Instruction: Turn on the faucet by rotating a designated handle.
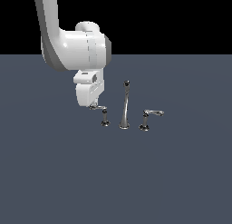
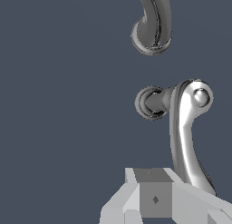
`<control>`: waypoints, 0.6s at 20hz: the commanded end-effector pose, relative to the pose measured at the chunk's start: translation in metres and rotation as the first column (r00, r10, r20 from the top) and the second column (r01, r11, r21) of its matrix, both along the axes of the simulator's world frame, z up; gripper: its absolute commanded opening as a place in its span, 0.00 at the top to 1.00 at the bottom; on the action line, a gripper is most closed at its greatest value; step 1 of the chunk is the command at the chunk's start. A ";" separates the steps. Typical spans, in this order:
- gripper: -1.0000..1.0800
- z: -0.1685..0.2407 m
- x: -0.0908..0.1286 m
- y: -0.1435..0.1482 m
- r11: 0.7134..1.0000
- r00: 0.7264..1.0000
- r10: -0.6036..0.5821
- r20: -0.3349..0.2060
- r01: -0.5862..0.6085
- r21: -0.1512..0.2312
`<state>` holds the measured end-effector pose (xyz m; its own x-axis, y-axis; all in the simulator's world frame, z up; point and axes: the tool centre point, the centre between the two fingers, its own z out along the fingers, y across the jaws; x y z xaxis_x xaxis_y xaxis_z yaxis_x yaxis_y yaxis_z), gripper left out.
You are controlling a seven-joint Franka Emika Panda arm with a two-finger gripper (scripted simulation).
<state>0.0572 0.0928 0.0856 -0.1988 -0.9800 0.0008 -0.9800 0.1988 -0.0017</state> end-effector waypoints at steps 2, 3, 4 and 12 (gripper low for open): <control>1.00 0.000 -0.012 0.009 1.000 1.000 0.001 -0.002 -0.001 0.000; 1.00 0.000 -0.015 0.011 1.000 1.000 0.001 -0.002 -0.001 0.001; 1.00 0.000 -0.018 0.014 1.000 1.000 0.001 -0.002 -0.001 0.001; 1.00 0.000 -0.029 0.008 1.000 1.000 -0.002 0.005 0.002 0.002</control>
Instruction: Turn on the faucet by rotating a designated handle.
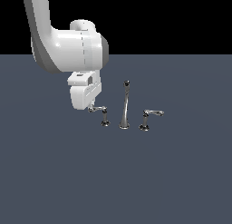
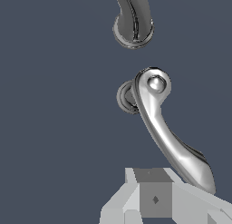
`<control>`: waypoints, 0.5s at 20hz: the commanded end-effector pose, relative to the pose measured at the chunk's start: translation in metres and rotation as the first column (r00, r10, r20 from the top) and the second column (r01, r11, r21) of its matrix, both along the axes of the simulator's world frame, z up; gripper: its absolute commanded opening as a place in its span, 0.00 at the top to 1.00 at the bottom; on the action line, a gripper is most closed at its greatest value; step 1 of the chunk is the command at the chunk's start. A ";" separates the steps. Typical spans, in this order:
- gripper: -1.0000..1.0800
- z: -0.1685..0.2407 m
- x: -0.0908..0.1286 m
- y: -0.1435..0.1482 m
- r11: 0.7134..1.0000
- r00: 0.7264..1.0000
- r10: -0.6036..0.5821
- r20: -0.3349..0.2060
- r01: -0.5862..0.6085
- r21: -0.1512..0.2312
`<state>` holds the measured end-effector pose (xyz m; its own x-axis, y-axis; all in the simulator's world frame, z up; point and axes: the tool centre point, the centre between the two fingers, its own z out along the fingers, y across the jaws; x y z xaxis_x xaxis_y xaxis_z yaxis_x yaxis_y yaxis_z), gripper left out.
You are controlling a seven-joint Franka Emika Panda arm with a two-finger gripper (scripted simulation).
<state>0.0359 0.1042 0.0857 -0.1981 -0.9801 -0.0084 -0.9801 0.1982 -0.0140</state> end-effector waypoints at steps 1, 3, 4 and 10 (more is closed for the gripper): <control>1.00 0.000 -0.011 -0.004 1.000 1.000 -0.003 -0.009 0.003 -0.004; 1.00 0.000 -0.018 -0.004 1.000 1.000 -0.002 -0.010 0.002 -0.005; 1.00 0.000 -0.021 -0.004 1.000 1.000 -0.002 -0.011 0.002 -0.005; 1.00 0.000 -0.041 -0.004 1.000 1.000 0.000 -0.014 0.000 -0.005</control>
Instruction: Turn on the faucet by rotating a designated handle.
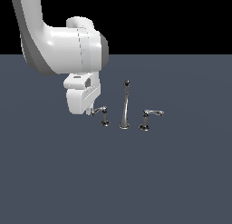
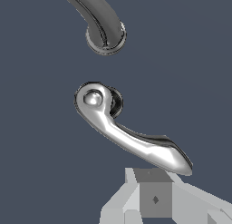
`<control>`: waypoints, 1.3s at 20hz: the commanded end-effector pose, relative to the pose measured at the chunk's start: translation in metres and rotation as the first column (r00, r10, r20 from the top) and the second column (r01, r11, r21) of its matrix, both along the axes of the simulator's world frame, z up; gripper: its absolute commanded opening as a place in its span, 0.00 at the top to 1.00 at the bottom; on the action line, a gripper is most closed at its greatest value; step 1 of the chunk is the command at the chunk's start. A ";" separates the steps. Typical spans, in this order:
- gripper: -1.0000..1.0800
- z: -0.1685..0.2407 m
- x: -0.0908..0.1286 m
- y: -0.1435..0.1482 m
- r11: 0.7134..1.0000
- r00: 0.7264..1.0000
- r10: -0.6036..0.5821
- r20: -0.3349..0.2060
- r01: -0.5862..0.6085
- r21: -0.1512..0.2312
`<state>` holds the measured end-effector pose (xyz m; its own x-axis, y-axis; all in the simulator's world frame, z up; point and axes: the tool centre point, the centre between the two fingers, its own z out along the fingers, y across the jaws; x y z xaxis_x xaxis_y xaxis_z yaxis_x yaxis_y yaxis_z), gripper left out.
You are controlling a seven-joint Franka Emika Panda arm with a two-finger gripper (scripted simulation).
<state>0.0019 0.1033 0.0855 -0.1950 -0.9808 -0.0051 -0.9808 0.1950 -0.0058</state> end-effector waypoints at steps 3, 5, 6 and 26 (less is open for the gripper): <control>1.00 0.000 -0.007 0.002 1.000 1.000 0.012 -0.004 -0.012 0.000; 1.00 0.000 -0.012 -0.005 1.000 1.000 0.010 -0.004 -0.010 -0.001; 1.00 0.000 -0.014 -0.008 1.000 1.000 0.009 -0.004 -0.009 -0.001; 1.00 0.000 -0.031 -0.077 1.000 1.000 0.004 -0.006 -0.004 -0.002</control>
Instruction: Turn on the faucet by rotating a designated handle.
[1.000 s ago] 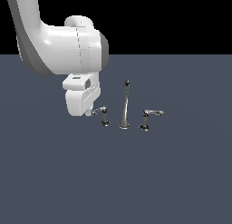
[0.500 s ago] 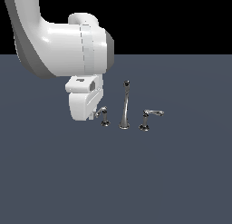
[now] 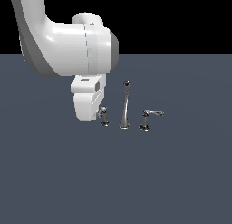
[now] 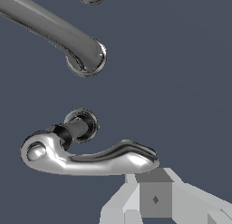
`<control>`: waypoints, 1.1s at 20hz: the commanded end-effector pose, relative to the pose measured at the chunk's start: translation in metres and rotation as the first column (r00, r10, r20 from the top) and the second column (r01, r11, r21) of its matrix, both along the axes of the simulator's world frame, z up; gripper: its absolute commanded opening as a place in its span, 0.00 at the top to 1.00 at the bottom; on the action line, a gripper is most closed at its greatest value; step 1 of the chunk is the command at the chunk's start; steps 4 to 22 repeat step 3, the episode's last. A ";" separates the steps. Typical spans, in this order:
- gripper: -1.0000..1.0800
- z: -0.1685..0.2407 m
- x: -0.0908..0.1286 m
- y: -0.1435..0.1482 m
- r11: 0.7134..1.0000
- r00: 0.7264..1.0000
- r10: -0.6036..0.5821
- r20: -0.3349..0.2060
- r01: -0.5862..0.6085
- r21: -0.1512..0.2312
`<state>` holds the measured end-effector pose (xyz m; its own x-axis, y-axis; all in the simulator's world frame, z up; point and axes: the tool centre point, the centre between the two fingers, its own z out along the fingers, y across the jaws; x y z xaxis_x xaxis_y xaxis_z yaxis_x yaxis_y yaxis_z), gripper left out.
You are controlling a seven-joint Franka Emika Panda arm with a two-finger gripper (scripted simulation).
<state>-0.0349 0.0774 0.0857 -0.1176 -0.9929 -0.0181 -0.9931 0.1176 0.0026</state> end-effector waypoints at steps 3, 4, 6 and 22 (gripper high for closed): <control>1.00 0.000 0.007 -0.065 0.997 0.997 -0.081 0.000 0.081 -0.018; 1.00 0.000 0.007 -0.065 0.997 0.997 -0.081 0.000 0.081 -0.018; 1.00 0.000 0.007 -0.065 0.997 0.997 -0.081 0.000 0.081 -0.018; 1.00 0.000 0.007 -0.065 0.997 0.997 -0.081 0.000 0.081 -0.018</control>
